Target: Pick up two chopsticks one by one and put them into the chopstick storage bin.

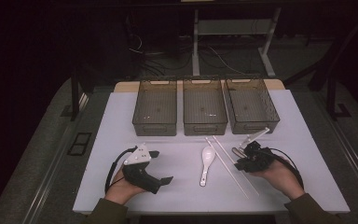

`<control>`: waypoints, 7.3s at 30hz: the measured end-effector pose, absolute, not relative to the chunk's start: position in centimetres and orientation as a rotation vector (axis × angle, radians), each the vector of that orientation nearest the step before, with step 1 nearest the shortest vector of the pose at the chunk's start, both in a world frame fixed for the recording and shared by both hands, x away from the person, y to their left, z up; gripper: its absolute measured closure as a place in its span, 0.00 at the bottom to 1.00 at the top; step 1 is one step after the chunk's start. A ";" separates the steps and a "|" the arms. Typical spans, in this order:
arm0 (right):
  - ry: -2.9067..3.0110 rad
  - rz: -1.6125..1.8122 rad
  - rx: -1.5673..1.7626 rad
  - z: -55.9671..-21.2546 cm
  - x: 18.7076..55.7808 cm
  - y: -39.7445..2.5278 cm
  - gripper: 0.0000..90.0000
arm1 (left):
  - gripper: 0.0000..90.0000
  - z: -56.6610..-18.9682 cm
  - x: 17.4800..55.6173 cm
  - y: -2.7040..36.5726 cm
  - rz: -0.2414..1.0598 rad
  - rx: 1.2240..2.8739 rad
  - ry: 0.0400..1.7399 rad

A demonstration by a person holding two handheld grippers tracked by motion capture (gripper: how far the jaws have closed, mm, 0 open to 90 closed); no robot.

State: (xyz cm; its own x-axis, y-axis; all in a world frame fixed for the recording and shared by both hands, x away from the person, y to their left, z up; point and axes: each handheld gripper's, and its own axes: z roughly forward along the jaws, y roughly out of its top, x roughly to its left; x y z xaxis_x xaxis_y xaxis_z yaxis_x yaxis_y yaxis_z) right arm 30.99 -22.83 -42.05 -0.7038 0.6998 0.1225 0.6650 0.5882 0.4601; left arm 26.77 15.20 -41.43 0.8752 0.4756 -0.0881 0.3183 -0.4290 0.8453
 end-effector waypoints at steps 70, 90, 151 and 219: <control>2.611 1.125 1.201 -37.5 32.9 -24.4 0.94 | 0.00 -41.9 26.8 15.1 0.180 2.044 0.566; 2.578 1.117 1.119 -32.8 37.4 -17.5 0.94 | 0.00 -42.0 26.8 14.9 0.192 2.060 0.562; 2.527 0.945 1.318 -35.9 51.5 1.1 0.69 | 0.00 -41.8 26.8 15.0 0.173 2.023 0.536; 2.508 1.145 1.101 -39.0 30.0 -23.6 0.58 | 0.00 -42.1 26.7 15.0 0.207 2.048 0.558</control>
